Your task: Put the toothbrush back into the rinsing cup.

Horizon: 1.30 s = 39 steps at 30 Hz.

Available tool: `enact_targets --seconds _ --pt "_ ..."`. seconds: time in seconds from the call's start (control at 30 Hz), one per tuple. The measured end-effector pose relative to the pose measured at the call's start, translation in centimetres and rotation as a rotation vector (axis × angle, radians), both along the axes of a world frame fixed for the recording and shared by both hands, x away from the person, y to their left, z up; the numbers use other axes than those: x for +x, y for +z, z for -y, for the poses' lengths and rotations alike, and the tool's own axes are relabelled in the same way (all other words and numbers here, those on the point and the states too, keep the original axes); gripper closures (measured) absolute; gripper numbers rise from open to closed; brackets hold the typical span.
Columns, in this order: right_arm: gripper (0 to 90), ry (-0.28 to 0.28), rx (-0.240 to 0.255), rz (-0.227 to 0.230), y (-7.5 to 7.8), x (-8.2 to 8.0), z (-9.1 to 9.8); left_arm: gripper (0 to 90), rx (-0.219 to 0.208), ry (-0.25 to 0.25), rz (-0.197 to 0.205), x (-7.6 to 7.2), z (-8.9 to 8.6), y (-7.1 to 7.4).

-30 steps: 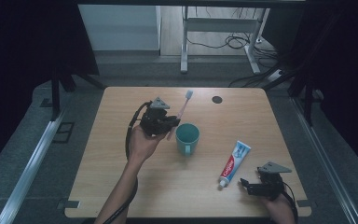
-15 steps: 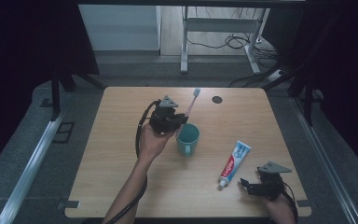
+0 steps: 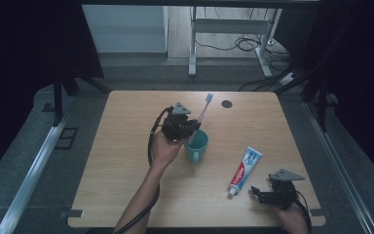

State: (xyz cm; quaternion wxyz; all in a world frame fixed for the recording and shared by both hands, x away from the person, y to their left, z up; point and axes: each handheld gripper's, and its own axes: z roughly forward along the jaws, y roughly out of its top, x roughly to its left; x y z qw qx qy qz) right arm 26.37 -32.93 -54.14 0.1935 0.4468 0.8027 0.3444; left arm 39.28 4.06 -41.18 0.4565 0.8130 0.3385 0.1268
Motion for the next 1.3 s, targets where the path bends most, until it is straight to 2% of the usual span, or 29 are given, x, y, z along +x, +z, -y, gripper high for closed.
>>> enact_targets --seconds 0.43,1.03,1.3 --pt "11.3 0.0 0.0 0.0 0.0 0.0 0.0 79.3 -0.009 0.009 -0.041 0.0 0.1 -2.7" --pt "11.3 -0.001 0.0 -0.001 0.0 0.0 0.0 79.0 0.056 0.022 -0.055 -0.1 1.2 -5.3" --pt "11.3 -0.001 0.0 -0.002 0.0 0.0 0.0 78.7 0.083 0.022 -0.071 0.0 1.6 -5.8"
